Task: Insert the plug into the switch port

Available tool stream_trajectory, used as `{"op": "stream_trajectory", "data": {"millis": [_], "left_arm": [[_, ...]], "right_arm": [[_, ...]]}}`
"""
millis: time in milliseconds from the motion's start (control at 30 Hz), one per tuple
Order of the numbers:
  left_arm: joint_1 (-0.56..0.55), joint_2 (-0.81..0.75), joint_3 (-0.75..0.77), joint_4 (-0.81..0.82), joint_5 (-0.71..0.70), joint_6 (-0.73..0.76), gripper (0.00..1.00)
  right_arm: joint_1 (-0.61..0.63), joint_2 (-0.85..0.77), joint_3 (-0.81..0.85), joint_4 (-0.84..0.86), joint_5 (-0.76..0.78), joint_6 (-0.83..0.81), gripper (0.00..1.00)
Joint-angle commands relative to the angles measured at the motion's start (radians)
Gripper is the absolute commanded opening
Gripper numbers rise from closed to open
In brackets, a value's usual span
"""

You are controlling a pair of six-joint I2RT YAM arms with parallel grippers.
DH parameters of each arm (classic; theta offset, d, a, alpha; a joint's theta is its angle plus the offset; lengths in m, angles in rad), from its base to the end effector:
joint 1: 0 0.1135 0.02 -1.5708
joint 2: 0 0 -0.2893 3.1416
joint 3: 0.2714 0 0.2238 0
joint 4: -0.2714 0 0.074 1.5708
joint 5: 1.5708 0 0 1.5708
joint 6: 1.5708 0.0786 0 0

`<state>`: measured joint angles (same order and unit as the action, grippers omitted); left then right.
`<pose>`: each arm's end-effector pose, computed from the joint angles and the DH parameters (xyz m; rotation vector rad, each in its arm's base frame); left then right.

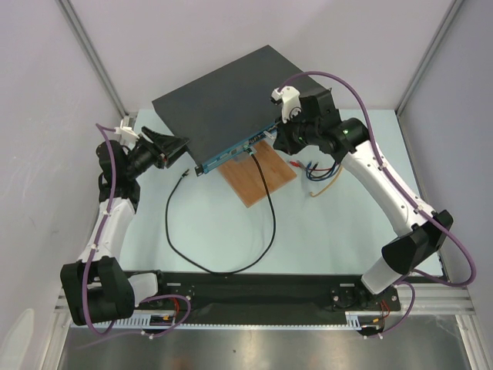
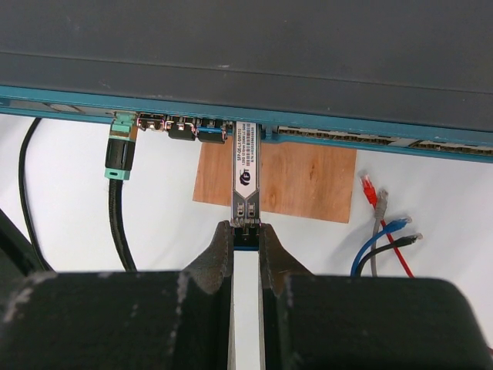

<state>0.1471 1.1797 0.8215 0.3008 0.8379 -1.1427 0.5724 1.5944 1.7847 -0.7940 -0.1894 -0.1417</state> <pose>0.2648 -0.0198 0.3543 -0.4434 1.7595 -1.4086 0.2876 0.2029 0.4166 -0.8697 2.0182 0.4499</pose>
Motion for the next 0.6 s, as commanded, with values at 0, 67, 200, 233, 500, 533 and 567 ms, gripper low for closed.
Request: {"op": "stream_trajectory", "data": {"millis": [0, 67, 200, 233, 500, 533, 567], "left_arm": [[-0.057, -0.009, 0.031, 0.084, -0.020, 0.044, 0.00], [-0.057, -0.008, 0.031, 0.084, -0.020, 0.044, 0.00], [-0.058, -0.005, 0.033, 0.084, -0.020, 0.044, 0.00], [-0.057, -0.006, 0.033, 0.084, -0.019, 0.044, 0.00], [-0.058, 0.000, 0.036, 0.084, -0.019, 0.043, 0.00], [-0.058, 0.001, 0.036, 0.084, -0.019, 0.043, 0.00], [-0.058, -0.002, 0.036, 0.084, -0.020, 0.044, 0.00]], "right_arm": [[0.001, 0.010, 0.064, 0.062, 0.010, 0.005, 0.00], [0.004, 0.012, 0.070, 0.061, 0.008, 0.005, 0.00], [0.009, 0.007, 0.076, 0.062, 0.008, 0.010, 0.00], [0.012, 0.006, 0.074, 0.062, 0.010, 0.010, 0.00], [0.037, 0.004, 0.070, 0.067, 0.022, -0.002, 0.00], [0.038, 0.006, 0.070, 0.071, 0.022, -0.002, 0.00], [0.041, 0.007, 0.071, 0.072, 0.022, -0.004, 0.00]]}}
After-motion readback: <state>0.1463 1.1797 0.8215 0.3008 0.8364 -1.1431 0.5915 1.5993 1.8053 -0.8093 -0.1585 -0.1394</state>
